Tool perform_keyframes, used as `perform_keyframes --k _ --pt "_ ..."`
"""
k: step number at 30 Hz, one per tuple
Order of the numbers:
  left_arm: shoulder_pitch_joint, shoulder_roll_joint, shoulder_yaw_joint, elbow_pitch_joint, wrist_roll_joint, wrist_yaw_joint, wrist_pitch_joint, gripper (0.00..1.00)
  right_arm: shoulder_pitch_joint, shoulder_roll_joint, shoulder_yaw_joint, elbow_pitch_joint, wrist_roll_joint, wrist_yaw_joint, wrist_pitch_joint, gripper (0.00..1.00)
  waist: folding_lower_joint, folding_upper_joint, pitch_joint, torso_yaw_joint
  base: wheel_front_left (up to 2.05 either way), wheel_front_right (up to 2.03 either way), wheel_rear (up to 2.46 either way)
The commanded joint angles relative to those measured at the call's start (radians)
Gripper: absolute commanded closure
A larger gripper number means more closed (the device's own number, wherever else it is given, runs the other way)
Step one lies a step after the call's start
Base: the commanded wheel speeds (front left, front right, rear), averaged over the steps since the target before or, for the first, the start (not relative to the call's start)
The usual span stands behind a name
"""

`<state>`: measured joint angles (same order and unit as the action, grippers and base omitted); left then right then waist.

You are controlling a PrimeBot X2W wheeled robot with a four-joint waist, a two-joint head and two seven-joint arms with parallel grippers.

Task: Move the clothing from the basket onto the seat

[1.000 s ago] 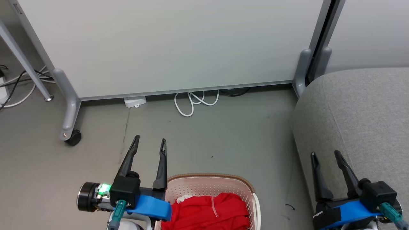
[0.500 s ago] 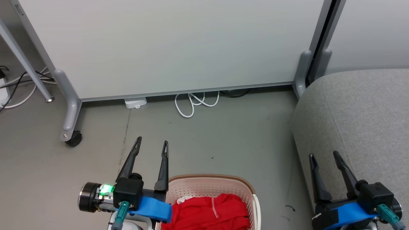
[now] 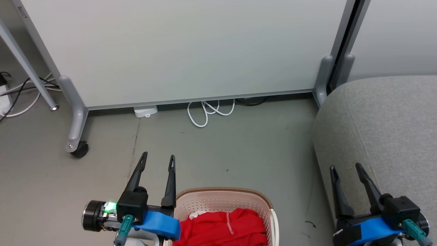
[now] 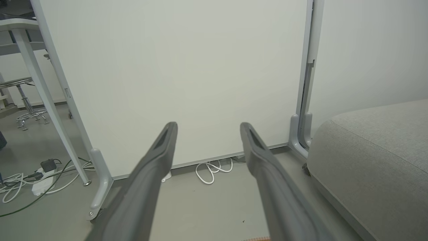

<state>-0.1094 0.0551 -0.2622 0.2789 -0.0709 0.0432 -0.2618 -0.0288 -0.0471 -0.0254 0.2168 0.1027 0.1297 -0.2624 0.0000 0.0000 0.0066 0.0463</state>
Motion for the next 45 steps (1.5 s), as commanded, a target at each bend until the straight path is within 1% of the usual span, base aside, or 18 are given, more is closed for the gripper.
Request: perform_keyframes --k 1,19,24,27,32,37,45 --pt "-0.012 -0.002 0.007 0.002 -0.004 -0.004 -0.005 0.00 0.013 -0.006 0.001 0.002 0.004 0.002 -0.004 0.00 0.0000 0.0000 -0.001 0.000 0.00 0.00 0.00" --pt "-0.009 -0.004 0.014 0.009 -0.007 -0.009 -0.005 0.00 0.016 -0.006 0.005 0.005 0.014 0.002 -0.004 0.00 0.0000 0.0000 -0.002 -0.002 0.00 0.00 0.00" --pt "-0.033 -0.005 0.007 0.020 0.002 -0.028 -0.005 0.00 0.007 -0.006 0.006 0.002 0.011 0.002 -0.004 0.00 0.0000 0.0000 0.009 -0.010 0.00 0.00 0.00" --pt "-0.061 -0.005 -0.002 0.040 0.012 -0.047 -0.005 0.00 -0.002 -0.006 0.004 -0.003 0.006 0.002 -0.004 0.00 0.0000 0.0000 0.023 -0.017 0.00 0.00 0.00" --pt "-0.135 0.001 -0.028 0.097 0.035 -0.087 -0.005 0.00 -0.030 -0.006 0.004 -0.016 0.000 0.002 -0.004 0.00 0.0000 0.0000 0.067 -0.036 0.00 0.00 0.00" --pt "-0.223 0.003 -0.063 0.175 0.059 -0.115 -0.004 0.00 -0.072 -0.006 0.012 -0.033 -0.001 0.001 -0.004 0.00 0.0000 0.0000 0.137 -0.072 0.00 0.00 0.00" --pt "-0.382 0.005 -0.155 0.339 0.104 -0.149 -0.004 0.00 -0.176 -0.011 0.027 -0.067 0.006 0.001 -0.004 0.00 0.0000 0.0000 0.306 -0.141 0.00 0.00 0.00"
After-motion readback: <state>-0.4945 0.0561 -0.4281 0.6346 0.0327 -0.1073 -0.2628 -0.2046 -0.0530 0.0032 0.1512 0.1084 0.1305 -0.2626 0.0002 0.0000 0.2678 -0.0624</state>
